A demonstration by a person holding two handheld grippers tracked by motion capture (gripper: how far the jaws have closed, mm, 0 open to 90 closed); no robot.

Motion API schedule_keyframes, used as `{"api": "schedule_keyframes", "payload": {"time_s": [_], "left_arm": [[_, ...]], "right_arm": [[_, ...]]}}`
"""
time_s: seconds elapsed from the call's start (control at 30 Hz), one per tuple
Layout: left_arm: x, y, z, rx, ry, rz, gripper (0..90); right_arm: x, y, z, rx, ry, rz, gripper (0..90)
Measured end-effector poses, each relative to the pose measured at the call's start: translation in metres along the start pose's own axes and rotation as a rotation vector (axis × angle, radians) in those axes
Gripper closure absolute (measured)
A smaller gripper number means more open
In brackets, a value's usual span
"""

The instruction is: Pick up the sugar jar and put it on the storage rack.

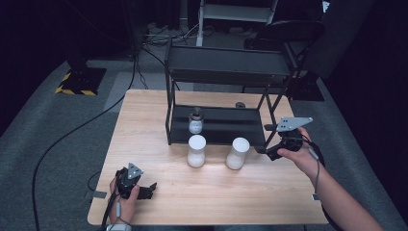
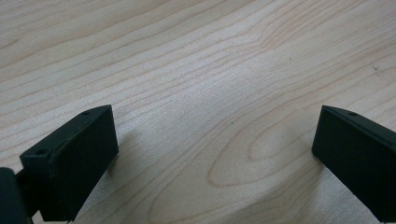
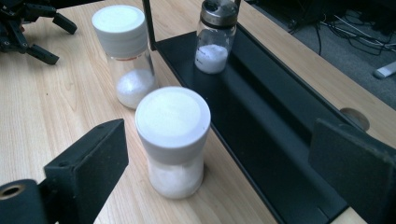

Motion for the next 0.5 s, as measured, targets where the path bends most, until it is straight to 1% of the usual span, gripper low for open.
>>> {"api": "schedule_keyframes", "payload": {"time_s": [0.4, 0.5], "left_arm": [[0.000, 0.000, 0.000, 0.000, 0.000, 0.000, 0.3], [0.000, 0.000, 0.000, 0.001, 0.000, 0.000, 0.3]], "right_arm": [[0.020, -0.014, 0.000, 0.022, 0.018, 0.007, 5.0], [0.024, -0.018, 0.000, 0.025, 0.015, 0.009, 5.1]]}}
Point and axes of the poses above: each handheld gripper's, and its own axes: y roughly backward along the jaws, x roughly out of its top, z roughly to its right, the point moved 7 cm from there along -y, roughly forward along the jaws, and after that the axes turned 11 degrees about y, right-handed, at the moved point
